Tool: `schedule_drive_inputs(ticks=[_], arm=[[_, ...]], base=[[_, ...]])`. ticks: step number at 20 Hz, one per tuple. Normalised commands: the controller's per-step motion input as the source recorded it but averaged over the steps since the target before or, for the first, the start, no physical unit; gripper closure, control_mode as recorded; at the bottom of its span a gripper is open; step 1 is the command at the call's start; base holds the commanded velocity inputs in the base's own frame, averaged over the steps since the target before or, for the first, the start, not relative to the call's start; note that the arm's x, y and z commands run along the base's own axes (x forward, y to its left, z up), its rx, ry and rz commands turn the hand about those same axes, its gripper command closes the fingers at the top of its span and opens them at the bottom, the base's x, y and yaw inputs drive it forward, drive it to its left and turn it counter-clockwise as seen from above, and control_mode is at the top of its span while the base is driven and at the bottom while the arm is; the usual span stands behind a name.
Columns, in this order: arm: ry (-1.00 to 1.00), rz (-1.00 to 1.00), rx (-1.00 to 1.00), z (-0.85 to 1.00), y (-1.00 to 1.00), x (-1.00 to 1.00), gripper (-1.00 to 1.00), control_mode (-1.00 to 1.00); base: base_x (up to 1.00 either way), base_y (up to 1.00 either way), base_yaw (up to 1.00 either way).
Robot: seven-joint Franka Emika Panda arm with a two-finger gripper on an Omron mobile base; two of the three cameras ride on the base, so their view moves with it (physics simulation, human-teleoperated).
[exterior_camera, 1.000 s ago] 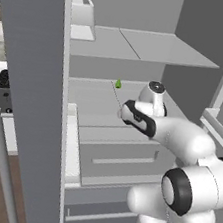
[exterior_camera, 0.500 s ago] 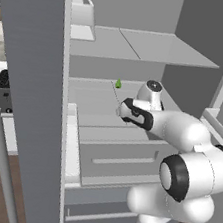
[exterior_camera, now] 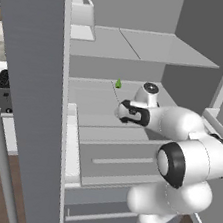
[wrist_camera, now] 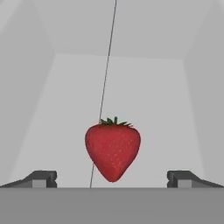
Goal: Take the strawberry from the fridge and place it on top of the pancake, located on the dining counter.
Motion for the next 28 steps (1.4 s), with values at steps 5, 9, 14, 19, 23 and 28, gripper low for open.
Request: schedule_drive_inputs(ticks=[5, 9, 14, 19, 23, 28], arm=[[0.0, 0.0, 0.0, -0.14, 0.0, 0.25, -1.0, -1.0], [0.0, 0.0, 0.0, -0.12, 0.0, 0.25, -1.0, -1.0], [0.01, 0.0, 0.0, -0.18, 0.0, 0.21, -1.0, -1.0], [0.01, 0.0, 0.0, -0.25, 0.02, 0.04, 1.0, -1.0], [0.0, 0.0, -0.01, -0.32, 0.0, -0.01, 1.0, -1.0], [-0.03, 0.0, 0.0, -0.23, 0.0, -0.37, 1.0, -1.0]], base=[[0.0, 0.0, 0.0], [0.0, 0.0, 0.0], [0.0, 0.0, 0.0], [0.0, 0.0, 0.0], [0.0, 0.0, 0.0], [0.0, 0.0, 0.0]])
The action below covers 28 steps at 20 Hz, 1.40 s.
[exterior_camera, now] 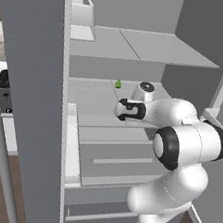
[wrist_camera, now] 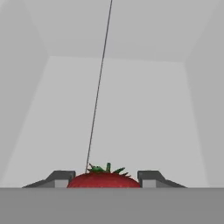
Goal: Take the strawberry from the fridge and place it on top of the pancake, located on the dining counter.
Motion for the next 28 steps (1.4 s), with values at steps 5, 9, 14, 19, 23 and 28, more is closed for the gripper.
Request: schedule_drive_inputs(ticks=[5, 9, 14, 19, 23, 28], arm=[[-0.07, 0.0, 0.0, 0.07, 0.0, -0.75, 1.0, -1.0], [-0.06, 0.0, 0.01, 0.29, 0.0, -0.88, 1.0, -1.0], [-0.06, 0.0, 0.03, 0.89, 0.0, -0.82, 1.0, -1.0], [0.0, 0.0, 0.06, 0.94, 0.0, -0.6, 1.0, -1.0], [0.0, 0.0, 0.05, 0.6, 0.0, -0.58, 1.0, -1.0], [0.0, 0.0, 0.06, 0.44, 0.0, -0.75, 1.0, -1.0]], base=[[0.0, 0.0, 0.0], [0.0, 0.0, 0.0], [0.0, 0.0, 0.0], [0.0, 0.0, 0.0], [0.0, 0.0, 0.0], [0.0, 0.0, 0.0]])
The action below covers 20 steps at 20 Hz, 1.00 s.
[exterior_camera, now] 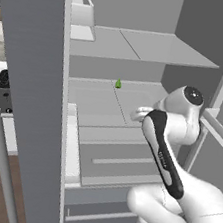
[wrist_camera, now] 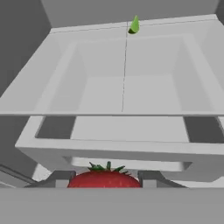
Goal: Take the strawberry from the fridge and place it on top of the pancake, located on the dining counter.
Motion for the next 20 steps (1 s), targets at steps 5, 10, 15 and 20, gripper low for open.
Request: schedule_drive_inputs(ticks=[5, 10, 15, 20], arm=[[0.0, 0.0, 0.06, 0.35, 0.0, -0.92, 1.0, -1.0], [0.0, 0.0, 0.05, 0.37, 0.0, -0.91, 1.0, -1.0], [0.01, 0.0, 0.05, 0.5, 0.0, -0.75, 1.0, -1.0], [0.03, 0.0, 0.05, 0.51, 0.0, -0.5, 1.0, -1.0]], base=[[0.0, 0.0, 0.0], [0.0, 0.0, 0.0], [0.0, 0.0, 0.0], [0.0, 0.0, 0.0]])
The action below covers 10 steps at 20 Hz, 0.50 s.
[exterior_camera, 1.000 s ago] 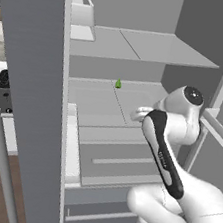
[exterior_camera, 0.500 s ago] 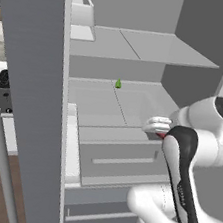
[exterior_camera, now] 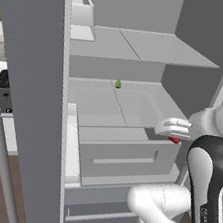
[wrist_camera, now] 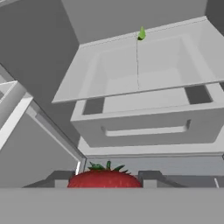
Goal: Take the strawberry from the fridge and place it on top of the pancake, located on the dining counter.
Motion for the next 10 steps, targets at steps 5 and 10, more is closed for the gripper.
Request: schedule_drive_inputs(ticks=[5, 10], arm=[[0.08, 0.0, 0.01, 0.32, 0.0, -0.25, 1.0, -1.0], [0.0, 0.0, 0.0, 0.05, 0.0, -0.17, 1.0, -1.0]], base=[[0.0, 0.0, 0.0], [0.0, 0.0, 0.0]])
